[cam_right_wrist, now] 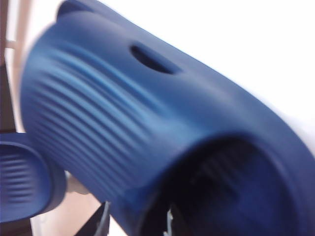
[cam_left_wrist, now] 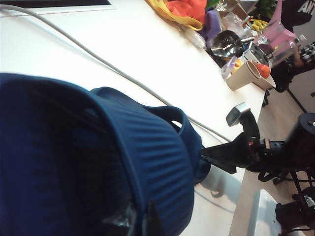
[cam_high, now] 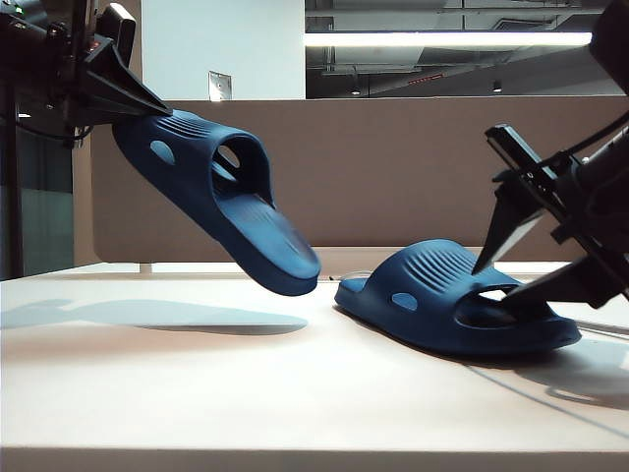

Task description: Interlock the pair of blue slippers on the table with their fronts facing up.

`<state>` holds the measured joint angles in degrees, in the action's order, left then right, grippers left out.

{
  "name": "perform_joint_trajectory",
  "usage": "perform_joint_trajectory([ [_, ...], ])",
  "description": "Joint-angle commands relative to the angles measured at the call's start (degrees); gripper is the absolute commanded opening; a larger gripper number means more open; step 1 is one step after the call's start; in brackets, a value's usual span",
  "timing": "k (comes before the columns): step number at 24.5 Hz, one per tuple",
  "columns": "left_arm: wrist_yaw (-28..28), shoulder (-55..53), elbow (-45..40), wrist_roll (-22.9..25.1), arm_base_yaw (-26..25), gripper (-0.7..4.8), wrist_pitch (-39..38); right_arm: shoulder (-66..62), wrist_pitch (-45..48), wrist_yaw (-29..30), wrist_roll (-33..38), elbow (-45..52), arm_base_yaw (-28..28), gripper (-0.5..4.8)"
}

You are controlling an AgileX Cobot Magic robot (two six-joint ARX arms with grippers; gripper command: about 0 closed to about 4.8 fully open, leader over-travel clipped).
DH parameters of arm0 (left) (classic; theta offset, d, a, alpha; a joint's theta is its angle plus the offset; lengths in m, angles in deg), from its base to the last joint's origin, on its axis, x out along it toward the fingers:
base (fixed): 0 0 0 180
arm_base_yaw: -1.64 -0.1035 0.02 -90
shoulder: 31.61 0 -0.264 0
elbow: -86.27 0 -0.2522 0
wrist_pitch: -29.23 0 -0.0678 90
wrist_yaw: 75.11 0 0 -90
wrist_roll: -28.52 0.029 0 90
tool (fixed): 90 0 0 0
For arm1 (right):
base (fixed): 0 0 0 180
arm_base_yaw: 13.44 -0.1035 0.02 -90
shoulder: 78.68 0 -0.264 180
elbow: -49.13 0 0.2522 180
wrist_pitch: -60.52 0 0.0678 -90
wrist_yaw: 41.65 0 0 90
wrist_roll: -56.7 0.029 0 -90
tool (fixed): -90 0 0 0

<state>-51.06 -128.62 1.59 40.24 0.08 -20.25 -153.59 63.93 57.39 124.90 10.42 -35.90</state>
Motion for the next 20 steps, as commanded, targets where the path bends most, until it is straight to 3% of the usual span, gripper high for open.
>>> perform_joint_trajectory([
  [1, -2.45, 0.44, 0.20, -0.24, -0.35, -0.06, 1.11, 0.07, 2.54, -0.61, 0.68, -0.24, 0.02, 1.49],
  [18, -5.44, 0.44, 0.17, -0.13, -0.28, -0.06, 1.09, -7.74, 16.24, -3.45, 2.51, -0.24, 0.04, 1.43],
  [19, -5.44, 0.44, 0.17, -0.13, -0.28, -0.06, 1.09, -7.74, 16.33, -3.72, 2.49, -0.24, 0.04, 1.39],
  [20, -5.44, 0.44, 0.17, -0.13, -0.28, -0.06, 1.07, -7.74, 16.11, -4.52, 2.51, -0.24, 0.04, 0.97],
])
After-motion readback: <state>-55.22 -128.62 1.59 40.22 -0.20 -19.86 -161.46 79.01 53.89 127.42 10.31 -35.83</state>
